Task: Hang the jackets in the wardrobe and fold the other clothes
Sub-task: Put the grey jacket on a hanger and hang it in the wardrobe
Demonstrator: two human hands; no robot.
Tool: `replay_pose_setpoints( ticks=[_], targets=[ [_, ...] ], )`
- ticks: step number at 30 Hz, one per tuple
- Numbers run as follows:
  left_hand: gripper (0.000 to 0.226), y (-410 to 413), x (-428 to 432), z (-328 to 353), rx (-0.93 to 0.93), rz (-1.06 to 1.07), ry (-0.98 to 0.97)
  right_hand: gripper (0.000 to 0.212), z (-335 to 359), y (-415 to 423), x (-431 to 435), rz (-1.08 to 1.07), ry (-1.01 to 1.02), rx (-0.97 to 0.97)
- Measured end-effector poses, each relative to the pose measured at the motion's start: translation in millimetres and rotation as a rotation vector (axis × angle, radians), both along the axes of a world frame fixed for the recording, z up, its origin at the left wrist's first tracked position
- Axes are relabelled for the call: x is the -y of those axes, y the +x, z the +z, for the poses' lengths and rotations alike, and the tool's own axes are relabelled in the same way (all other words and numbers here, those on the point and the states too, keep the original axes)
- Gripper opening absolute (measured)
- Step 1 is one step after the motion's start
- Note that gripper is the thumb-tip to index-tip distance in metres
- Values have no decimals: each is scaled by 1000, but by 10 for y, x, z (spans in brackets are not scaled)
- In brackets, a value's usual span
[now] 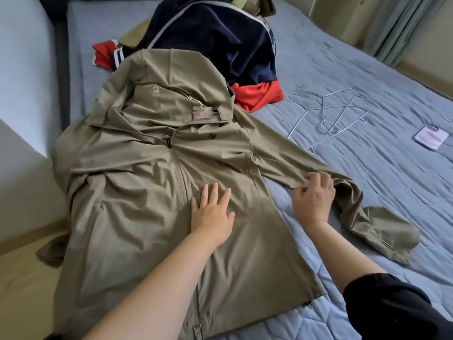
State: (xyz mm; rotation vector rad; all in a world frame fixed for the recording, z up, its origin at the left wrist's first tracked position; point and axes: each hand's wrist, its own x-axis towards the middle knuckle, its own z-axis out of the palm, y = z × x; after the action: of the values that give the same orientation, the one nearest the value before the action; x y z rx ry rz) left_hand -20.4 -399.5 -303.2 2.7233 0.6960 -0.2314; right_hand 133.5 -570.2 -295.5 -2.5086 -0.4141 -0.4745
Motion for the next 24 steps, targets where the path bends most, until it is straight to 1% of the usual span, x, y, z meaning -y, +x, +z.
replay_pose_setpoints(
  ticks=[1, 2, 5, 6, 8, 10, 12, 14, 15, 17, 18, 19, 20, 21, 22, 24],
  targets=[
    [62, 79, -12, 9, 4, -10, 8, 37, -15, 68, -26, 8, -129, -58],
    [63, 160, -25, 16, 9, -23, 19, 44, -44, 157, -35, 21, -252, -165],
    [65, 423, -59, 20, 52, -64, 65, 55, -130, 389, -23, 165, -457, -583],
    [66, 520, -75, 16, 76, -72, 92, 55, -146, 444, -15, 216, -514, -640],
    [69, 726, -114, -1, 116, -78, 151, 49, -102, 574, -41, 233, -602, -617],
    [72, 897, -155, -64, 126, -84, 189, 45, 14, 752, -121, 205, -642, -596],
    [73, 971, -181, -201, 70, -117, 219, 47, 128, 952, -217, 203, -640, -620],
    [72, 948, -205, -371, 15, -145, 231, 47, 195, 1119, -290, 180, -591, -682],
    [71, 933, -222, -448, 20, -147, 231, 42, 211, 1201, -305, 160, -548, -719],
    [72, 936, -264, -544, 56, -150, 225, 27, 226, 1358, -309, 105, -374, -819],
    [72, 947, -285, -569, 68, -156, 220, 22, 231, 1421, -311, 60, -300, -840],
    [71, 961, -302, -588, 77, -162, 214, 25, 225, 1485, -322, 12, -256, -817],
    [71, 972, -318, -607, 82, -167, 208, 35, 203, 1556, -340, -34, -239, -758],
    [71, 981, -328, -622, 81, -170, 202, 45, 170, 1613, -366, -65, -242, -679],
    [70, 986, -338, -632, 76, -175, 198, 49, 131, 1658, -399, -61, -255, -621],
    [69, 999, -358, -642, 67, -185, 185, 42, 37, 1700, -483, 8, -304, -612]
  ],
)
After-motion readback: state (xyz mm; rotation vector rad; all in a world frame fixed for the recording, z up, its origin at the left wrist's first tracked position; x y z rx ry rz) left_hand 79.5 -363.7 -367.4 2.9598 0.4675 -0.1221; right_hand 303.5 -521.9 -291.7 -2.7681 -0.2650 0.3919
